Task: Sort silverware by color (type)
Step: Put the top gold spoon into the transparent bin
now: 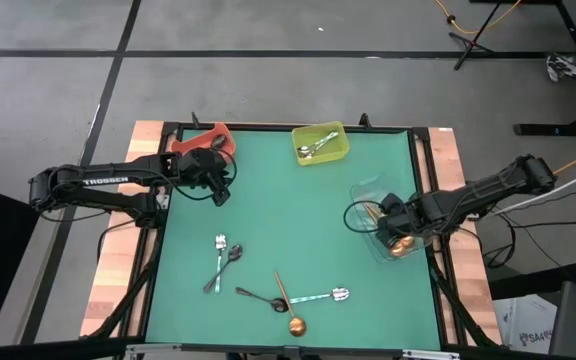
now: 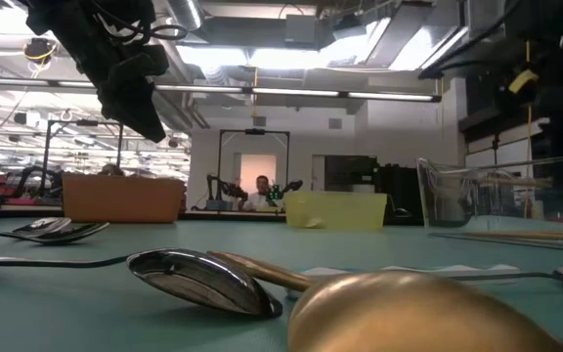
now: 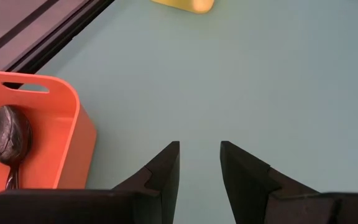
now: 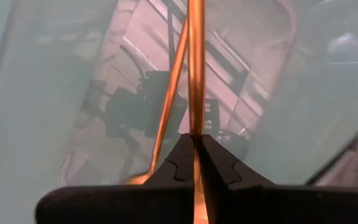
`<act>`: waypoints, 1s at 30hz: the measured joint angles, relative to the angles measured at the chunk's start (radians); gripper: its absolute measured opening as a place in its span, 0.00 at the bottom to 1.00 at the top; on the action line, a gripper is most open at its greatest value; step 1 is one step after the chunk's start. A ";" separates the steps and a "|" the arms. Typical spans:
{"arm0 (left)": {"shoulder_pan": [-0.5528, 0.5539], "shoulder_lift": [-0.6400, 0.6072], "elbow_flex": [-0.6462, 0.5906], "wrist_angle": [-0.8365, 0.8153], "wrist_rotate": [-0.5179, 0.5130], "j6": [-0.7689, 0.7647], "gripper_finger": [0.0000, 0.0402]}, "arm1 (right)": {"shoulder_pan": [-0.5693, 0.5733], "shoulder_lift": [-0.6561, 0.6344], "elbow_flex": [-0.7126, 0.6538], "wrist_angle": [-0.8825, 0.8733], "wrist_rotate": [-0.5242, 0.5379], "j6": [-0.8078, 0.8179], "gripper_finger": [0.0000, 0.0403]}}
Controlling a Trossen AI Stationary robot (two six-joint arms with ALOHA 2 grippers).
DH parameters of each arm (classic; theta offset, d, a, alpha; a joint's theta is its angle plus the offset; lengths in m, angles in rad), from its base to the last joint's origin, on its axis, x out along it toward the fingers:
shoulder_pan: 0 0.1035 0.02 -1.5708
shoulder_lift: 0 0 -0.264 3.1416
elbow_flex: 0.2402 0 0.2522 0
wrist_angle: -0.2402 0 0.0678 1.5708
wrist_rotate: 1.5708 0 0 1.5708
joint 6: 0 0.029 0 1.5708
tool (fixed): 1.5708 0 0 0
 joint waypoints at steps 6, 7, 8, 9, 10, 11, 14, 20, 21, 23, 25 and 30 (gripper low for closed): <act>0.000 0.000 0.000 0.000 0.000 0.000 0.27 | 0.000 0.000 -0.084 0.111 -0.001 0.000 0.00; 0.000 0.000 0.000 0.000 0.000 0.000 0.27 | 0.000 0.000 -0.096 0.123 -0.001 0.000 0.00; 0.000 0.000 0.000 0.000 0.000 0.000 0.27 | 0.000 0.000 -0.108 0.134 -0.002 0.000 0.00; 0.000 0.000 0.000 0.000 0.000 -0.001 0.27 | 0.000 0.000 -0.119 0.145 -0.005 0.000 0.00; 0.000 0.000 0.000 0.000 0.000 -0.001 0.27 | 0.000 0.000 -0.129 0.160 -0.007 0.000 0.00; 0.000 0.000 0.000 0.000 0.000 -0.002 0.27 | 0.000 0.000 -0.138 0.175 -0.007 0.000 0.00; 0.000 0.000 0.000 0.000 0.000 -0.001 0.27 | -0.001 0.000 -0.161 0.198 -0.017 0.000 0.00; 0.000 0.000 0.000 0.000 0.000 -0.002 0.27 | -0.001 -0.002 -0.200 0.264 -0.019 0.000 0.00; 0.000 0.000 0.000 0.000 0.000 -0.002 0.27 | -0.001 -0.002 -0.202 0.267 -0.019 0.000 0.00; 0.000 0.000 0.000 0.000 0.000 -0.005 0.27 | -0.001 -0.001 -0.204 0.271 -0.016 0.000 0.00; 0.000 0.000 0.000 0.000 0.000 -0.005 0.27 | -0.001 -0.001 -0.204 0.274 -0.014 -0.002 0.00; 0.000 0.000 0.000 0.000 0.000 -0.007 0.27 | -0.001 0.000 -0.204 0.274 -0.014 -0.008 0.02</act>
